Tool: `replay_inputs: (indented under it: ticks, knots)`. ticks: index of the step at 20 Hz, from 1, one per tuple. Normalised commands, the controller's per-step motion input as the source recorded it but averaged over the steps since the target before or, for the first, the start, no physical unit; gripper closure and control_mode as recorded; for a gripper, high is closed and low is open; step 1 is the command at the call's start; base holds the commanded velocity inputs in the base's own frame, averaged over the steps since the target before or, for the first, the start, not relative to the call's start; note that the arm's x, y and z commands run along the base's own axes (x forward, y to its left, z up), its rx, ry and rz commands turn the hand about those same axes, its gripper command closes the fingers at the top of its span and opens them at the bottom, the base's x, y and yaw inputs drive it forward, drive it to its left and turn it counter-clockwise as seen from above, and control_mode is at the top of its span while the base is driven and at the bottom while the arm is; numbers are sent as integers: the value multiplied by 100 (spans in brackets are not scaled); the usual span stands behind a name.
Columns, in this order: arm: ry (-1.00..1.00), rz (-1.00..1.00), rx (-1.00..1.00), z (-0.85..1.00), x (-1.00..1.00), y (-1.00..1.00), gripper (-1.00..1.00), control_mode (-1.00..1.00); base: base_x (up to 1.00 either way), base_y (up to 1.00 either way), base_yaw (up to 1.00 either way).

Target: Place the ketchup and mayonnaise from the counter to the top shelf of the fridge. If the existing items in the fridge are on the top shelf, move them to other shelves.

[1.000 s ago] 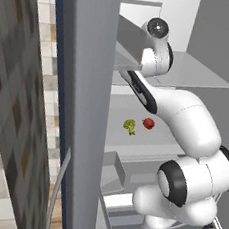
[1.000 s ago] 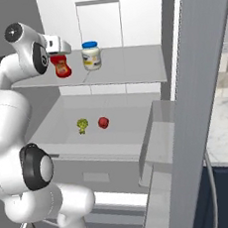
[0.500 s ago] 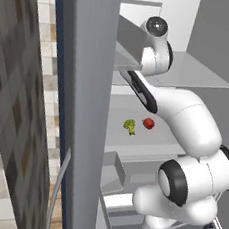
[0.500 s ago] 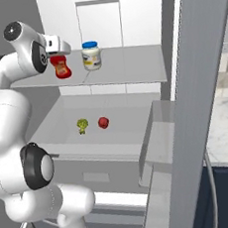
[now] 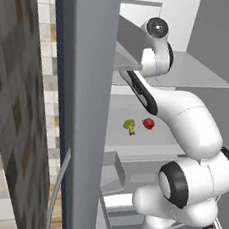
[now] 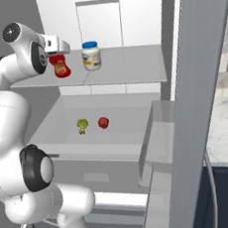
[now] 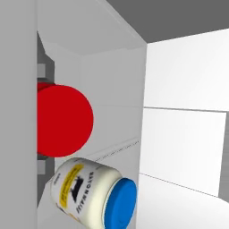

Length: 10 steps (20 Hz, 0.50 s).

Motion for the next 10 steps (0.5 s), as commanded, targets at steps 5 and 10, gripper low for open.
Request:
replay_inputs:
  ticks: [5,10]
  knots:
    - [0,0,0,0,0,0,-100,-100,0,0,0]
    - [0,0,0,0,0,0,-100,-100,0,0,0]
